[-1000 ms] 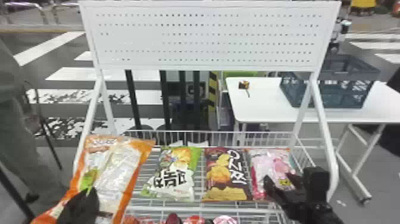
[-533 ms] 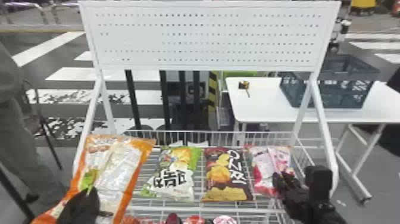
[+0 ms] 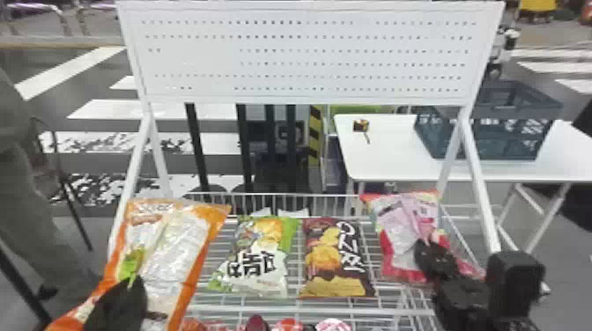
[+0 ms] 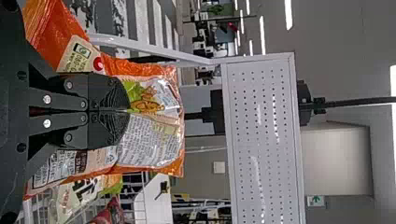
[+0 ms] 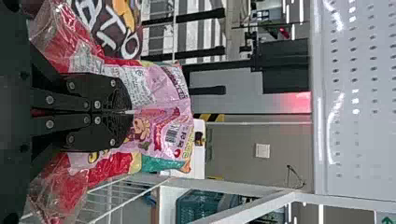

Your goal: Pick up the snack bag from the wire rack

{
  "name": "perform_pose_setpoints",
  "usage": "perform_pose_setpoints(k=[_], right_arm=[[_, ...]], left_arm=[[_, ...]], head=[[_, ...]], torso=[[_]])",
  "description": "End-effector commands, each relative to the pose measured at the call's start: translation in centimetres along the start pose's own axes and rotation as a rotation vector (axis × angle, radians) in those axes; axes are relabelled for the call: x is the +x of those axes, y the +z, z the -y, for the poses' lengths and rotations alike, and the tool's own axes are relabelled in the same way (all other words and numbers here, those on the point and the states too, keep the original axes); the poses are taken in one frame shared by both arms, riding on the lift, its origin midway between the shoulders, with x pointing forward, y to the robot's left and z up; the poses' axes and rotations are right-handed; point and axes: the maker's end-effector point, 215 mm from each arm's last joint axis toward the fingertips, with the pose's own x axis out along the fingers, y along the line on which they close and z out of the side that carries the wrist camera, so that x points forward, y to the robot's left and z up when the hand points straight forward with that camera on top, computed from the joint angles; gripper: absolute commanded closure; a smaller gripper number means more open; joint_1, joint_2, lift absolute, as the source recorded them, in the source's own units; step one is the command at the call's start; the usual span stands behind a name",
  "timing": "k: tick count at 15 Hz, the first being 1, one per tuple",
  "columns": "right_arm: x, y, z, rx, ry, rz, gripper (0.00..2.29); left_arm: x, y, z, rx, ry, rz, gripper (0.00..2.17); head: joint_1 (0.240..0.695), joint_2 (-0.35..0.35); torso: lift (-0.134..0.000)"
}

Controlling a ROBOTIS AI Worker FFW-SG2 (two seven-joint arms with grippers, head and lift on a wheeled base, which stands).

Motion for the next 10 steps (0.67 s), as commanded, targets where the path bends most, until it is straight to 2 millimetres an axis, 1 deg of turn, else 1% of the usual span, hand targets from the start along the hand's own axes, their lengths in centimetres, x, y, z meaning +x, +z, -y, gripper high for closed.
perform_pose_setpoints(k=[1,3,6,7,9,10], right_arm=[[-3.7,1.0,-0.8,0.007,0.012,0.023,2.16],[-7.3,0.9,-1.2,0.013,0.015,0.024,2.16],[-12.5,1.8,-1.6,0.024,0.028,0.064,2.16],[-13.9,2.2,-1.6,0.019,0.029,0.074,2.16],[-16.4,1.8,-1.2,0.021,0.037,0.048,2.16],[-17.2,1.7,-0.8,0.019,0.033,0.036,2.16]], left_arm=[[0.0,0.1,-0.1,0.000,0.001,0.004,1.67],[0.1,0.2,-0.4,0.004,0.007,0.007,1.67],[0.1,0.4,-0.6,0.002,0.010,0.012,1.67],[0.2,0.5,-0.8,0.000,0.012,0.013,1.67],[0.3,0.4,-1.1,0.001,0.015,0.014,1.67],[0.4,0.3,-1.2,-0.003,0.016,0.013,1.67]], head=[[0.499,0.000],[0.499,0.000],[0.499,0.000],[0.499,0.000],[0.499,0.000],[0.499,0.000]], torso=[[0.000],[0.000],[0.000],[0.000],[0.000],[0.000]])
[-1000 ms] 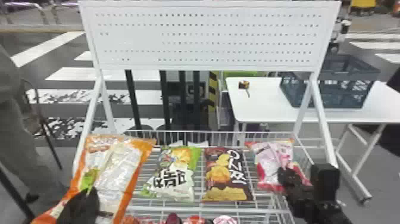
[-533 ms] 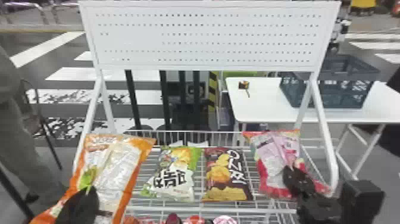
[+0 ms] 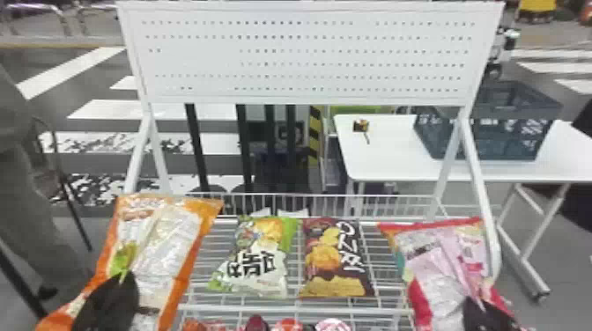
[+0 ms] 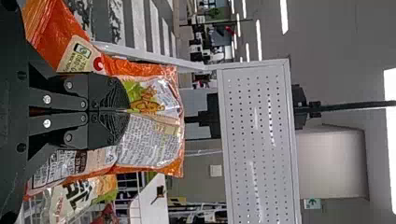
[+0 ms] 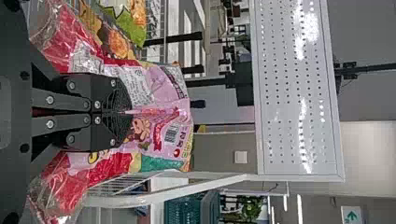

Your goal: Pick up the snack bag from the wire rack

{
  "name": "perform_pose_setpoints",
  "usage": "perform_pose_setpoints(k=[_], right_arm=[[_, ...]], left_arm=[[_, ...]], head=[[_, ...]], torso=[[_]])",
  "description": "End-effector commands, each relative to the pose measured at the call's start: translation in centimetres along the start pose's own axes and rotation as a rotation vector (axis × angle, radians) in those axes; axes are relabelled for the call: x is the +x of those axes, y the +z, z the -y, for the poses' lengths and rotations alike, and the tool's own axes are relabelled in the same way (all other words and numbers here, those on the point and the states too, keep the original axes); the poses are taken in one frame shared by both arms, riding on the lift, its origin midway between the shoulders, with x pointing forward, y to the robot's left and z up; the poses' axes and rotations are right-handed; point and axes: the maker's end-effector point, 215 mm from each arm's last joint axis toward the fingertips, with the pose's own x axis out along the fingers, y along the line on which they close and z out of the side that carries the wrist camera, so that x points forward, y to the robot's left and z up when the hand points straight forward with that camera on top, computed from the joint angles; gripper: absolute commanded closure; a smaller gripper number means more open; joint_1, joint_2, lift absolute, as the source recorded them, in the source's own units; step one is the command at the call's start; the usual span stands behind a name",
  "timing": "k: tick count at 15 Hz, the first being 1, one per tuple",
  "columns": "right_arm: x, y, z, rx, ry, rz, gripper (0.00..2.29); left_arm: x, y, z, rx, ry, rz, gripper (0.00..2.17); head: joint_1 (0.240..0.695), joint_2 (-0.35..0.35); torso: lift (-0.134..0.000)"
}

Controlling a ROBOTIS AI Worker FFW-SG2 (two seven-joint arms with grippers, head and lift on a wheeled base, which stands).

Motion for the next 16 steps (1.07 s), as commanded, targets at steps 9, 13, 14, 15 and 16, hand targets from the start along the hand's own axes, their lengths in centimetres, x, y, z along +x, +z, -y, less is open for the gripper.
perform_pose_setpoints(k=[9,13,14,15,16], right_arm=[[-2.7,-0.6,1.2,0.012,-0.004,-0.039,2.16],[-2.8,-0.6,1.1,0.015,0.006,-0.040,2.16],[-2.8,-0.6,1.1,0.015,0.006,-0.040,2.16],[-2.9,-0.6,1.1,0.014,0.004,-0.041,2.16],[-2.9,-0.6,1.2,0.013,0.003,-0.041,2.16]], left_arm=[[0.4,-0.4,-1.0,-0.003,0.013,-0.002,1.67],[0.4,-0.3,-1.4,0.002,0.018,-0.002,1.67],[0.4,-0.3,-1.4,0.002,0.018,-0.002,1.67],[0.4,-0.3,-1.4,0.002,0.018,-0.002,1.67],[0.4,-0.3,-1.3,0.002,0.018,-0.001,1.67]], head=[[0.499,0.000],[0.499,0.000],[0.499,0.000],[0.499,0.000],[0.499,0.000]], torso=[[0.000],[0.000],[0.000],[0.000],[0.000]])
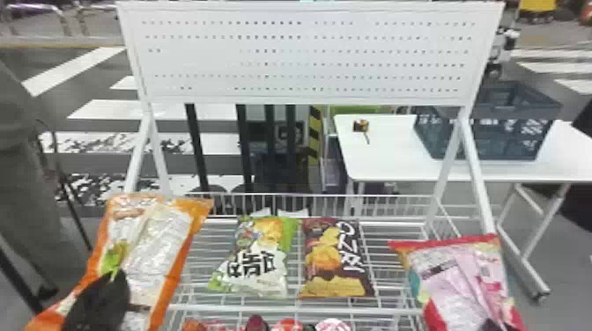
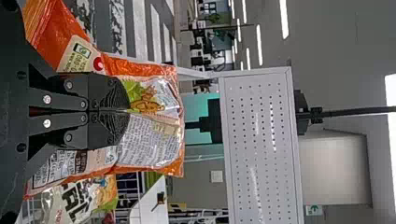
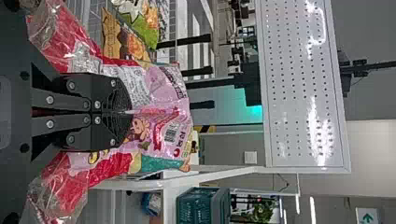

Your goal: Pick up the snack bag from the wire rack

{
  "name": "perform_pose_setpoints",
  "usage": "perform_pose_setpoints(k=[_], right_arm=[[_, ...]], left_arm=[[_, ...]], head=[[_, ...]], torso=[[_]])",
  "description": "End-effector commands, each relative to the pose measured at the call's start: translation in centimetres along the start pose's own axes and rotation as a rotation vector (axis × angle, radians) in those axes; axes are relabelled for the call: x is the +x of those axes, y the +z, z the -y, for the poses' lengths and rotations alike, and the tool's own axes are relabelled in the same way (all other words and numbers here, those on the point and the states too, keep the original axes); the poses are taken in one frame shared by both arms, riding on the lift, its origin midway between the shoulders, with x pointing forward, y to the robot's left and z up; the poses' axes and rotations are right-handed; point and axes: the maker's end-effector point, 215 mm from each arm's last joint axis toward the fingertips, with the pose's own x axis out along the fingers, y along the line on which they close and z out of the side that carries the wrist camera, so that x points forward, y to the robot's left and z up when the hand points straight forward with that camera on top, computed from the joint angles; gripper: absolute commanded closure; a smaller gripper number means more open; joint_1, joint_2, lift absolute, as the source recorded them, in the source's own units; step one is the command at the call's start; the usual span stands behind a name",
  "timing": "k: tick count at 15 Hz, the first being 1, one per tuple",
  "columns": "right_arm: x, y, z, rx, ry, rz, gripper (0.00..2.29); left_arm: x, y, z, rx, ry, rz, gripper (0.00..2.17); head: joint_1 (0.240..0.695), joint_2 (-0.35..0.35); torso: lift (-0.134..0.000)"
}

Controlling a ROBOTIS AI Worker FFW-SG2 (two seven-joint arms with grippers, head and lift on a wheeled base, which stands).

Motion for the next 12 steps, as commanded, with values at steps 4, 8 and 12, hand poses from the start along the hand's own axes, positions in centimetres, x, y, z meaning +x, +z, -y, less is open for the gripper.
perform_pose_setpoints(k=[4,8,12], right_arm=[[-0.12,-0.04,0.31,0.001,-0.004,-0.001,2.16],[-0.08,0.02,0.15,0.001,0.003,0.000,2.16],[-0.01,-0.12,0.07,0.003,0.008,-0.002,2.16]], left_arm=[[-0.03,0.12,-0.04,0.001,0.001,0.002,1.67],[0.01,0.07,-0.06,0.000,0.002,0.000,1.67],[0.09,0.20,-0.22,0.000,0.005,0.003,1.67]], head=[[0.499,0.000],[0.499,0.000],[0.499,0.000]], torso=[[0.000],[0.000],[0.000]])
